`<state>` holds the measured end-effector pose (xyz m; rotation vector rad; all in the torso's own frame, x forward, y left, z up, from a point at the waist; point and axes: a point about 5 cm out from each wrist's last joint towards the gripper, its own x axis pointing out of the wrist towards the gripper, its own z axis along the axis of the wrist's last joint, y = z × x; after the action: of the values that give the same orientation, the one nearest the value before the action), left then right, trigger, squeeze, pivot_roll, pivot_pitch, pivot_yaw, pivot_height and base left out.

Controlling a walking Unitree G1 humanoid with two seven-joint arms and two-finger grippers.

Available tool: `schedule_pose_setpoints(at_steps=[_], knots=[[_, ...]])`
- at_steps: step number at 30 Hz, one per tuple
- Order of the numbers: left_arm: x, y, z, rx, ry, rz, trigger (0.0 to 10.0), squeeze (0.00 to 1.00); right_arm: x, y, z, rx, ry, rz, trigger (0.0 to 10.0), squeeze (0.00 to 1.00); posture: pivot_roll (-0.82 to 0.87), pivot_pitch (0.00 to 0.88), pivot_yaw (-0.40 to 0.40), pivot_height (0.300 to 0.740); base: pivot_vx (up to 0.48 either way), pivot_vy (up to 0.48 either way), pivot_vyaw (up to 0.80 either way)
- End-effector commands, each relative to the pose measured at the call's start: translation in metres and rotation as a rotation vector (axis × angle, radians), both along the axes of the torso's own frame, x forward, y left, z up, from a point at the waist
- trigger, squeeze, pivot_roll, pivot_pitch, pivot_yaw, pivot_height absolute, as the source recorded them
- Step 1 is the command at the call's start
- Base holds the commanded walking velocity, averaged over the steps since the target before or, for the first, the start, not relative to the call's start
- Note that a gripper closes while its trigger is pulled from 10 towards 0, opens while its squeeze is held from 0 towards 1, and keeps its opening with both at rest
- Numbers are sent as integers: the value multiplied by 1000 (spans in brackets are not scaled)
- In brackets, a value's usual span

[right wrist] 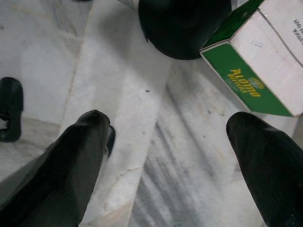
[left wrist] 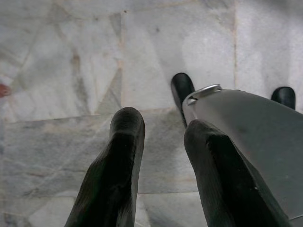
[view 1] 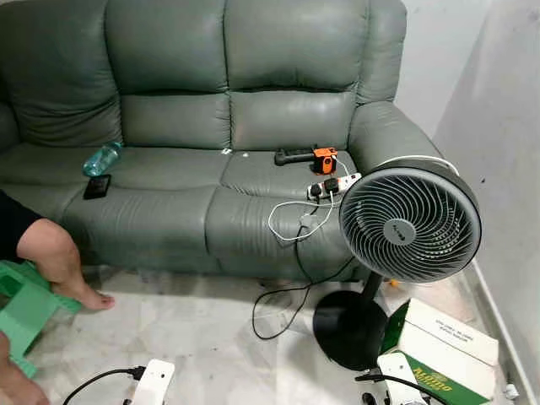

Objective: Hang keys on a hook

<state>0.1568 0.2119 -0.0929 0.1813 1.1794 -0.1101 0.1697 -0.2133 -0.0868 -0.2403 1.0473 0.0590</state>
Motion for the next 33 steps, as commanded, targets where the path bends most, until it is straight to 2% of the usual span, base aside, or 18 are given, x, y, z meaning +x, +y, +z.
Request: schedule_pose_setpoints(at_steps=[1, 10, 21, 33], knots=[[0, 1, 0, 5, 4, 17, 10000, 0, 0, 0, 0, -6, 7, 22, 10000, 0, -46, 0, -4, 740, 0, 0, 0], [1, 3, 1, 29, 14, -47, 10000, 0, -1, 1, -1, -22, 27, 50, 10000, 0, -42, 0, 16, 740, 0, 0, 0], [4, 16, 5, 81, 26, -119, 10000, 0, 1, 12, -2, 10, 23, 26, 10000, 0, -36, 0, 78, 740, 0, 0, 0], [3, 19, 5, 87, 27, -114, 10000, 0, 0, 14, -3, 5, 27, 36, 10000, 0, -30, 0, 73, 740, 0, 0, 0]])
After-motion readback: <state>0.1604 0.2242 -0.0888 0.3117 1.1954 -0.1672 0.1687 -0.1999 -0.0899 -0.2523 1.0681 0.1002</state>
